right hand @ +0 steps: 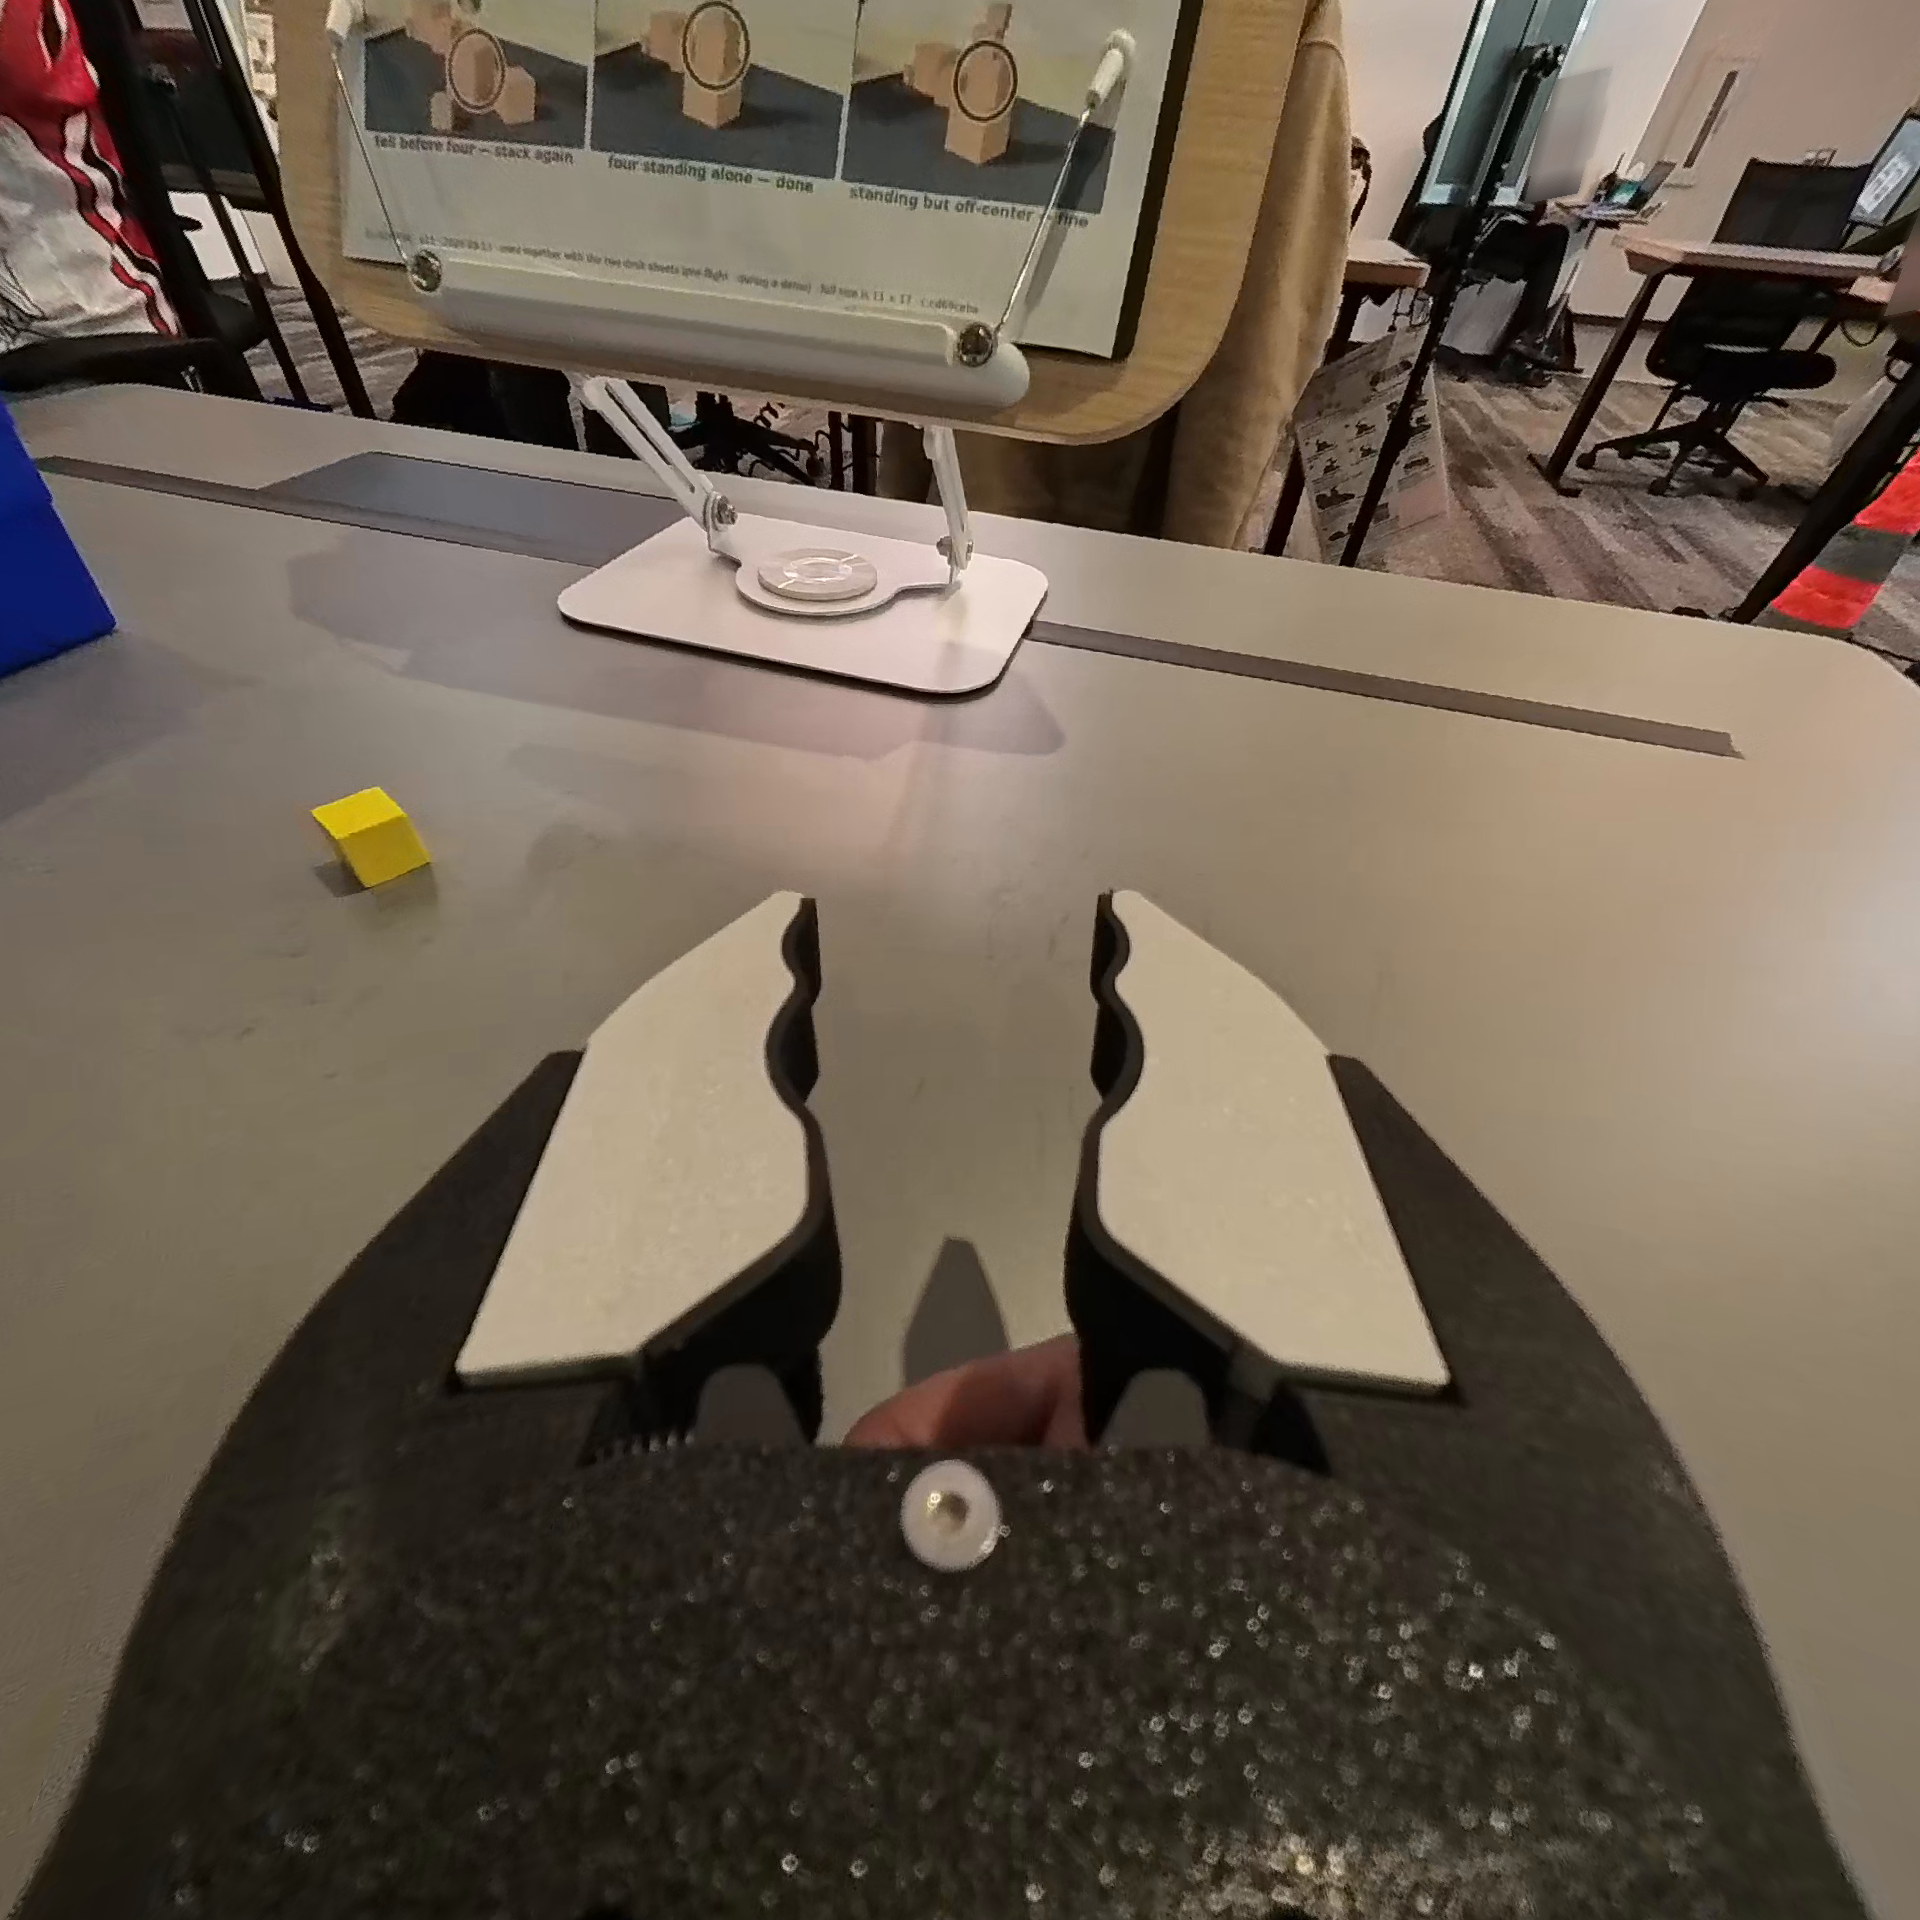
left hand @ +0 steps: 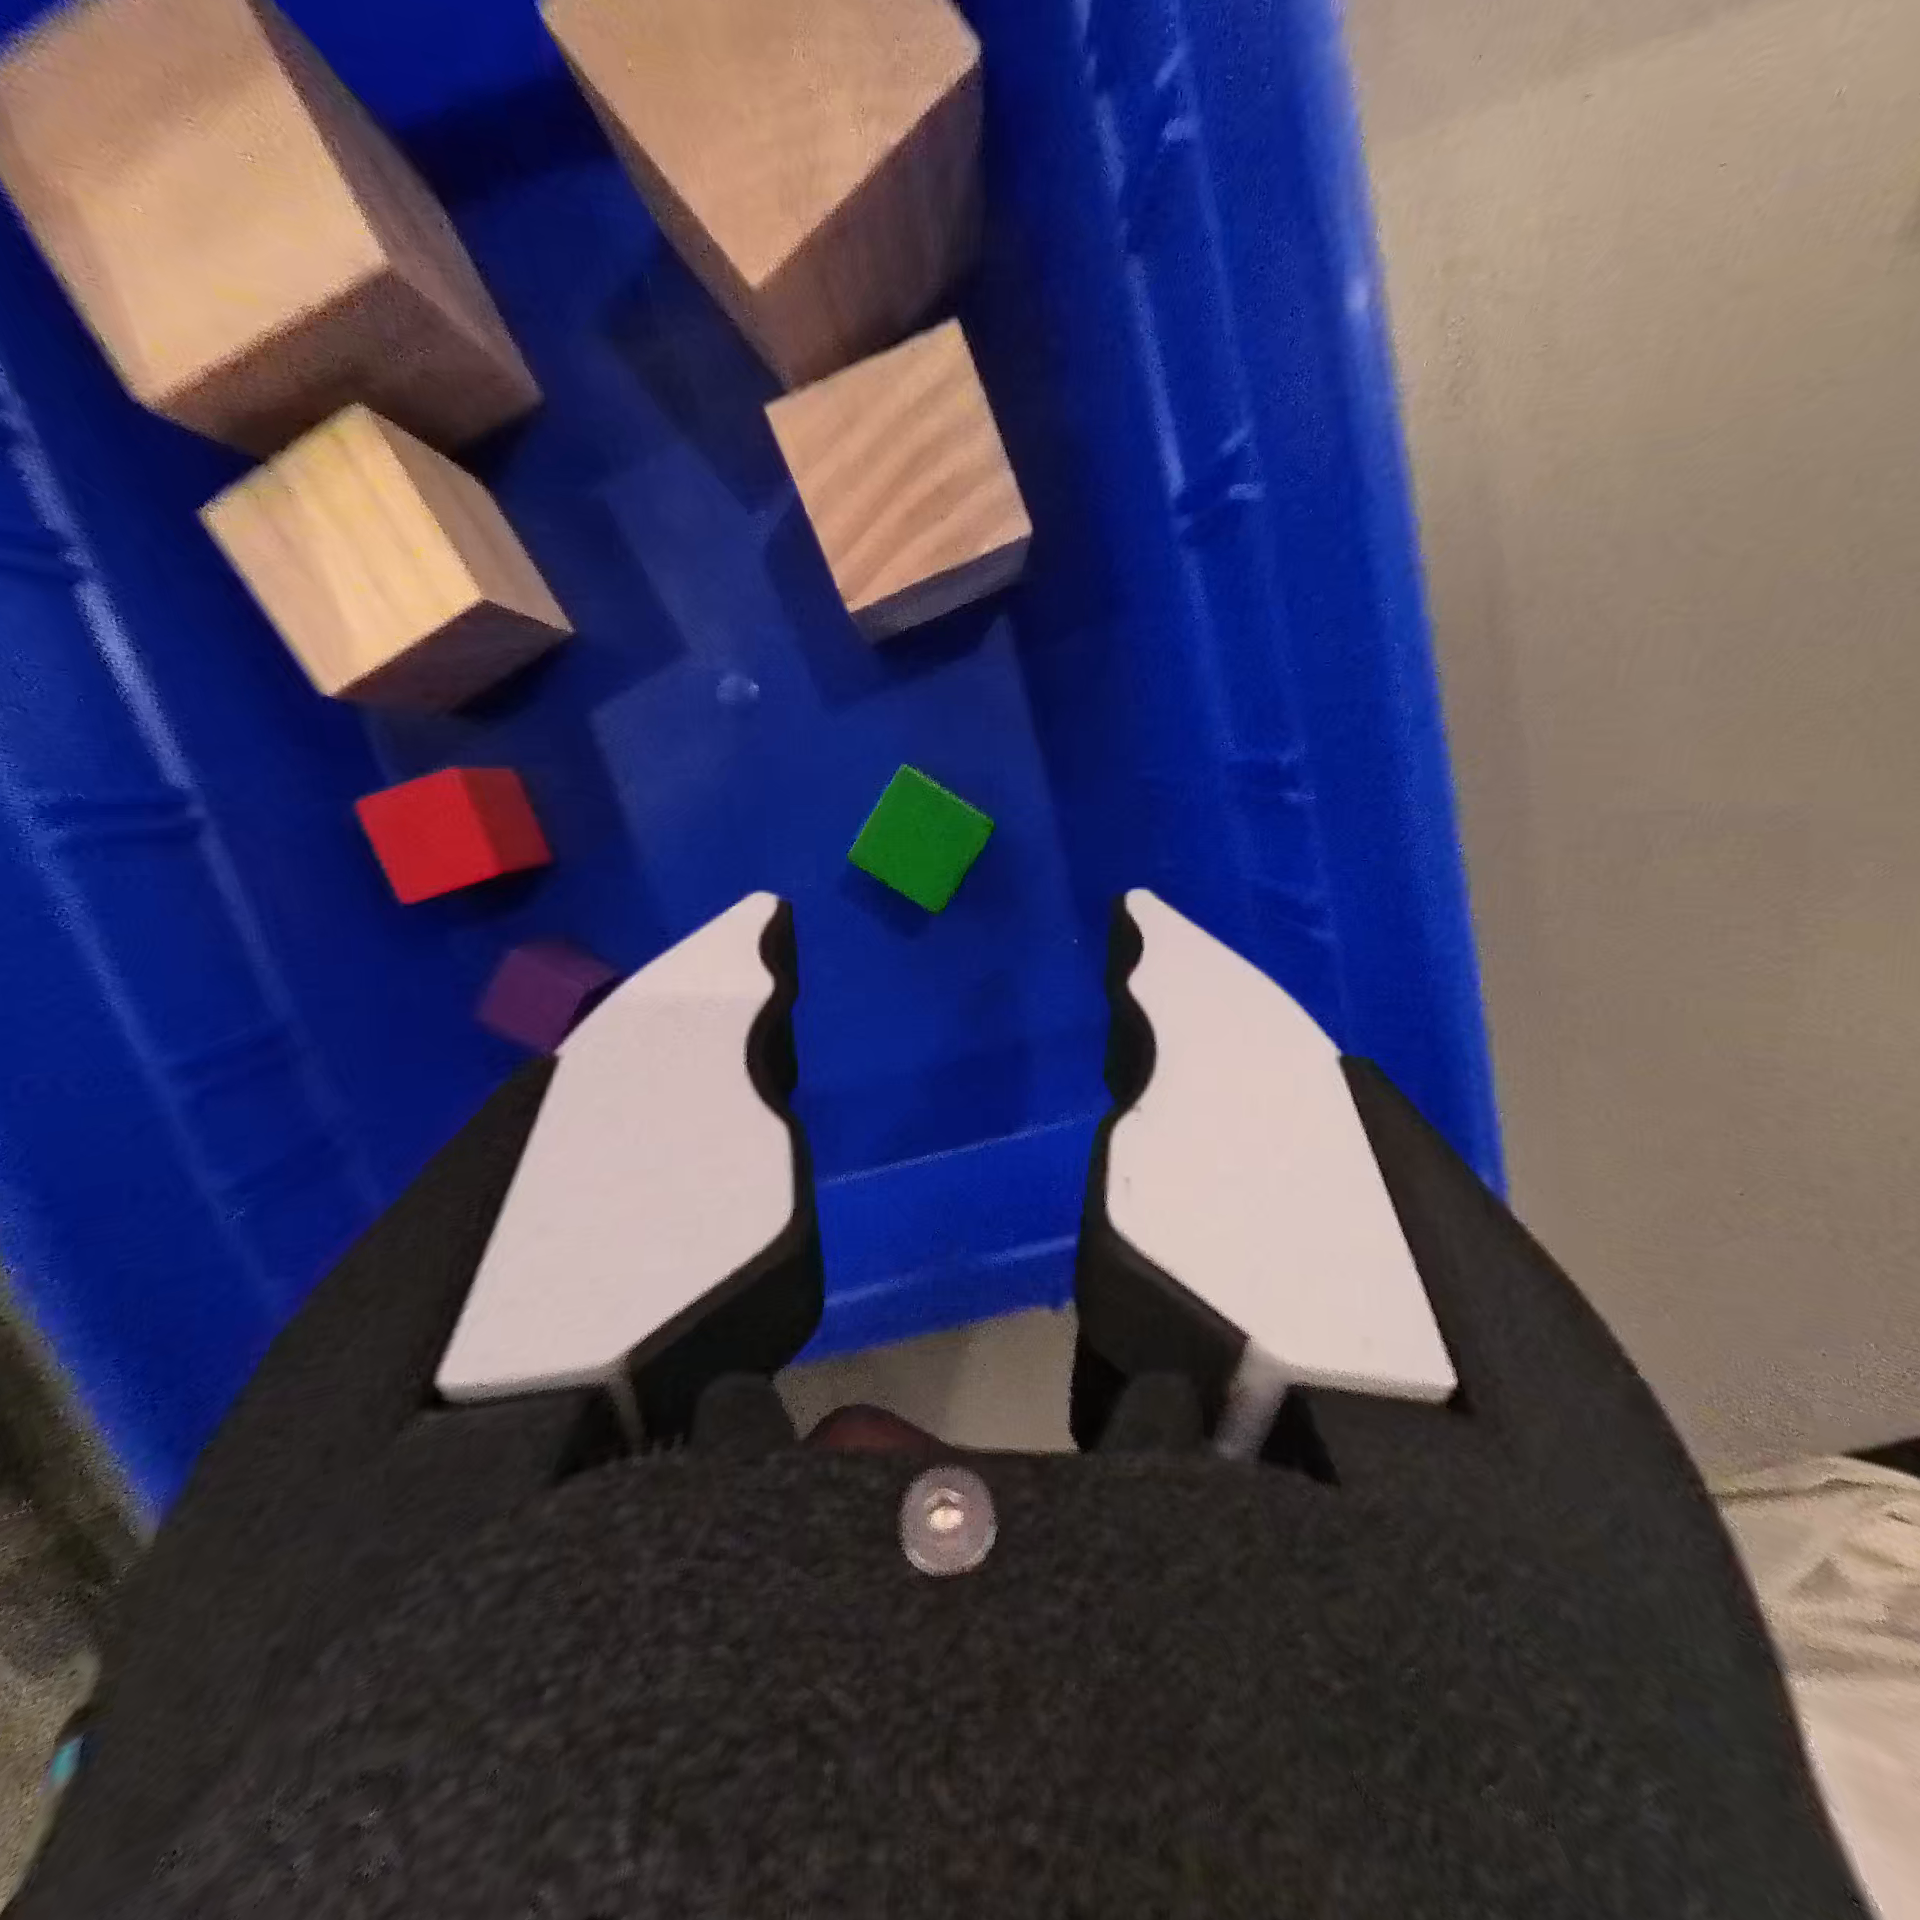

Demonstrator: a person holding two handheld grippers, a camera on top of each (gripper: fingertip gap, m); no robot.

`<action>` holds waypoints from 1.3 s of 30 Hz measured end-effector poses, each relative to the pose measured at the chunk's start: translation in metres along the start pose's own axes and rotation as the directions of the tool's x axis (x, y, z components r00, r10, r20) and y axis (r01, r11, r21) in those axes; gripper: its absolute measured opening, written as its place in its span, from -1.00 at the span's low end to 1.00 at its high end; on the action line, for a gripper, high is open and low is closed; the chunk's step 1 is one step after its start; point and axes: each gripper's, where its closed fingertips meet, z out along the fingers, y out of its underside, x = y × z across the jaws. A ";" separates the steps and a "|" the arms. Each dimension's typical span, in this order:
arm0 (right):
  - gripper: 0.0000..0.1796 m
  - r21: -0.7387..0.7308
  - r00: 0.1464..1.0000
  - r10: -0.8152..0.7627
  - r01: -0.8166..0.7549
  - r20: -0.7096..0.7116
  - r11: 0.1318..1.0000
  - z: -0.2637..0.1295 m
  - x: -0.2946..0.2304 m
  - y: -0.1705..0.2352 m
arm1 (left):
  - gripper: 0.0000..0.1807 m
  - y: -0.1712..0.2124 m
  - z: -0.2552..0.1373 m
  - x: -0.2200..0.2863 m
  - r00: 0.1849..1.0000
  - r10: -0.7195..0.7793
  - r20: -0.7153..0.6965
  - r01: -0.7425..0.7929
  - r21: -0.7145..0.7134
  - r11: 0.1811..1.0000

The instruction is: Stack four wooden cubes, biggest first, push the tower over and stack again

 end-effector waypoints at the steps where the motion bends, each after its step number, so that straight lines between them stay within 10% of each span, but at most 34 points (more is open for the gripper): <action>1: -0.44 0.002 1.000 0.005 -0.005 0.000 1.000 0.000 0.001 0.000 | -0.36 0.003 0.011 -0.001 1.000 0.006 -0.011 -0.006 -0.023 1.000; 10: -0.46 0.006 0.999 0.036 -0.036 0.002 0.999 -0.001 0.004 0.000 | -0.66 0.010 0.053 -0.015 0.999 -0.037 0.020 0.039 -0.119 0.992; 15: -0.47 0.007 0.999 0.032 -0.032 0.000 0.999 -0.001 0.004 0.000 | -0.67 -0.030 -0.018 -0.012 0.998 -0.020 0.062 0.015 0.075 0.997; 20: -0.47 0.007 1.000 0.024 -0.024 0.001 1.000 -0.001 0.003 0.000 | -0.67 -0.090 -0.083 0.096 0.982 0.170 -0.080 -0.145 0.250 0.957; 30: -0.47 0.011 0.999 0.042 -0.042 0.019 0.999 -0.004 0.002 0.000 | -0.67 -0.146 0.068 0.304 0.912 0.362 -0.195 -0.365 0.023 0.931; 39: -0.47 0.005 0.999 0.039 -0.040 0.025 0.999 -0.004 0.001 0.001 | -0.57 -0.162 0.083 0.309 0.924 0.360 -0.129 -0.364 -0.012 0.931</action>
